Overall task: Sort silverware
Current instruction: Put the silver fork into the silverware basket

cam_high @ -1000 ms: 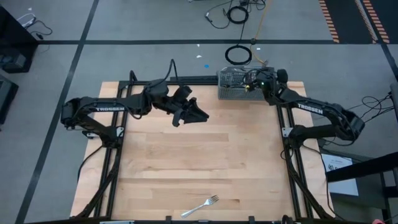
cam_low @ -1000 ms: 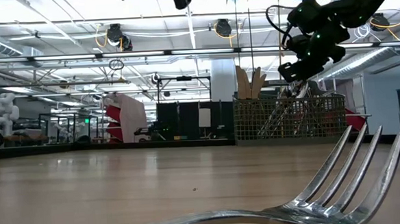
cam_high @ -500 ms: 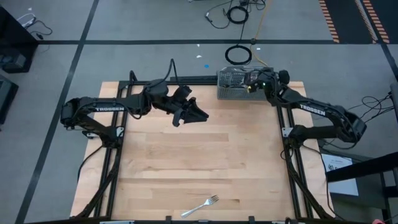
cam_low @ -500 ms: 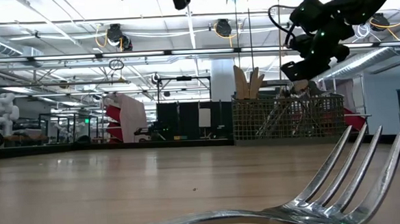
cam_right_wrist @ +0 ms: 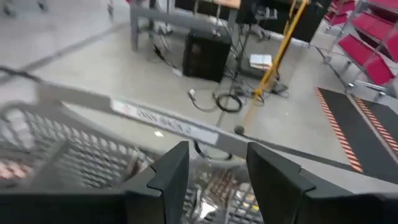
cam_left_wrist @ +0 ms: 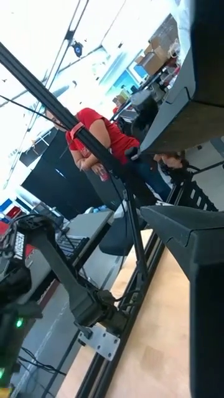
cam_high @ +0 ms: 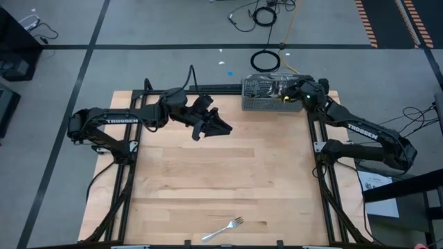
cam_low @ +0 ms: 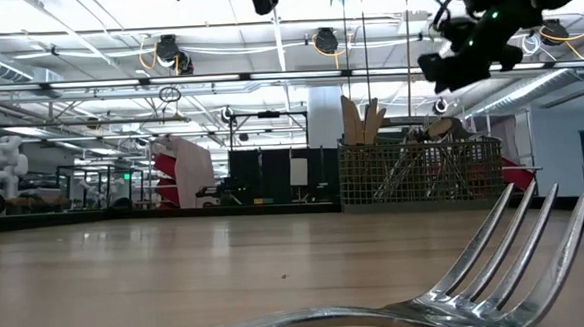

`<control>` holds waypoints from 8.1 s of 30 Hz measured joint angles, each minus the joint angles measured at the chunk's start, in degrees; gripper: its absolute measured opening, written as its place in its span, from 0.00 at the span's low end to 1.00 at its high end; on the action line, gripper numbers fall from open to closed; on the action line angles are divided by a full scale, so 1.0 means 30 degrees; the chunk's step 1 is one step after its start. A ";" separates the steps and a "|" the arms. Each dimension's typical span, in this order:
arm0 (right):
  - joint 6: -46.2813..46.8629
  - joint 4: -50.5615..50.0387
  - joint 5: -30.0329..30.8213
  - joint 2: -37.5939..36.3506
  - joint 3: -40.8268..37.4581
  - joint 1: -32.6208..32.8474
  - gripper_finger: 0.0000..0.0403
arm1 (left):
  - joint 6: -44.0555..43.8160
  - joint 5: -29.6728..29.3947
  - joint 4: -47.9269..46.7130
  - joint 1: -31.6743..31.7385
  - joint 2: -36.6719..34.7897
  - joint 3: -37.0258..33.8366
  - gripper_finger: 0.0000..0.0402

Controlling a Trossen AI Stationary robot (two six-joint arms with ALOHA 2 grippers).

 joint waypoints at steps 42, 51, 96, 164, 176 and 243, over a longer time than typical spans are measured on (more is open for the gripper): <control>0.6594 1.2647 -0.4788 0.9244 0.3786 2.2910 0.34 | 0.4789 -1.1691 -1.0551 -1.1837 0.3444 0.0007 0.38; 0.6751 1.2597 -0.4331 1.3807 0.6991 2.6380 0.34 | -0.1602 -1.7628 -0.7237 -1.6325 0.8387 0.0706 0.38; 1.0515 1.1341 0.2825 1.5210 0.7388 3.1259 0.34 | -0.4923 -1.9449 -1.2560 -1.7303 1.6366 0.7866 0.04; -0.0770 1.6636 0.0195 0.8462 0.6047 1.8273 0.57 | 1.6473 -1.7690 -0.4860 -0.5304 0.0102 0.3300 0.04; -0.1910 1.6922 -0.0499 0.7363 0.6040 1.7263 0.50 | 1.6290 -1.9536 -0.4823 -0.5646 0.0110 0.3300 0.04; -0.2692 1.1340 -0.2245 -0.2280 -0.2623 0.7324 0.00 | 1.0600 -1.8476 -1.5694 -0.4772 -0.1850 0.2878 0.41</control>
